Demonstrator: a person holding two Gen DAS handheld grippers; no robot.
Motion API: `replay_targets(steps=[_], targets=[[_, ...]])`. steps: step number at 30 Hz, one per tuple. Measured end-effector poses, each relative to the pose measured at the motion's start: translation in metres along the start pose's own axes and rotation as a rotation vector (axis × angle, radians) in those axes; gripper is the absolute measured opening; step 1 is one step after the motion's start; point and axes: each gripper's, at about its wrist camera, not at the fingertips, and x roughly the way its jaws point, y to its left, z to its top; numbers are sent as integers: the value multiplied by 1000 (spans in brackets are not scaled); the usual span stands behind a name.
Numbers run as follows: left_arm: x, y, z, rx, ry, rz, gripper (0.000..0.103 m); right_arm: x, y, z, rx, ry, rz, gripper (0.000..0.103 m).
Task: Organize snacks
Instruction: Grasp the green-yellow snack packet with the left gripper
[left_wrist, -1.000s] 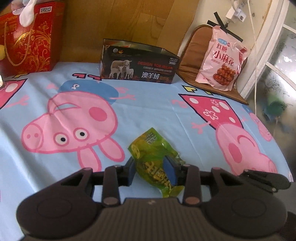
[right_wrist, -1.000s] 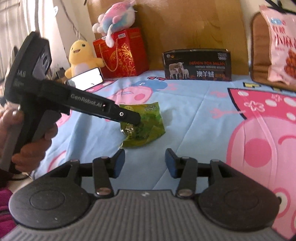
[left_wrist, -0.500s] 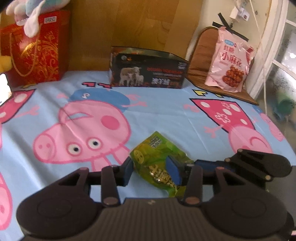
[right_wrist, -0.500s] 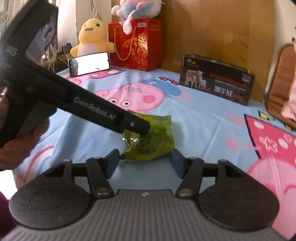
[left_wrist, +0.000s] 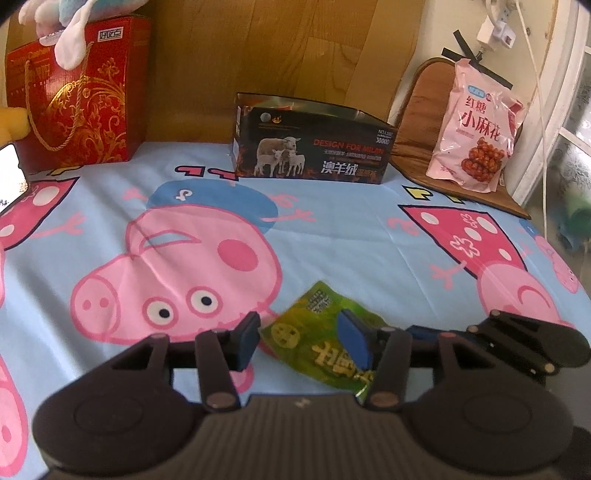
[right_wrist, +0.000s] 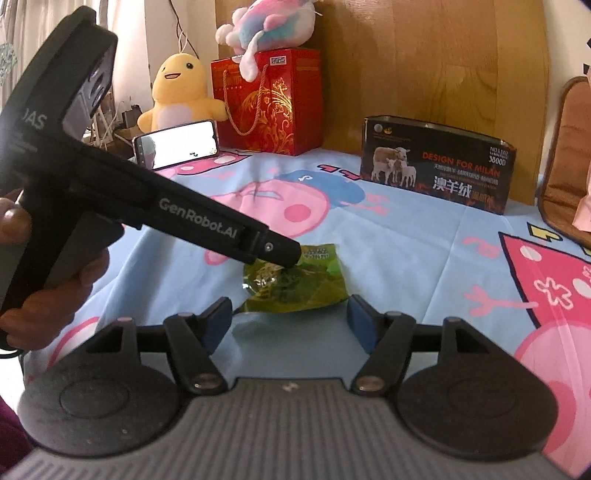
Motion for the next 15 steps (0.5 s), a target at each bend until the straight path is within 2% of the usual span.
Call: replay_targets(steps=[7, 8, 9, 11, 15], targets=[[0, 17, 1, -95, 24, -104, 40, -2, -4, -1, 40, -12, 19, 68], [0, 19, 1, -112, 27, -122, 39, -3, -6, -1, 55, -16, 25, 65], [0, 21, 0, -132, 36, -148, 32, -3, -8, -1, 72, -21, 30, 57], [3, 27, -1, -186, 57, -216, 29, -4, -14, -1, 116, -31, 44, 49], [5, 27, 0, -210, 64, -237, 28, -6, -25, -1, 190, -40, 83, 46]])
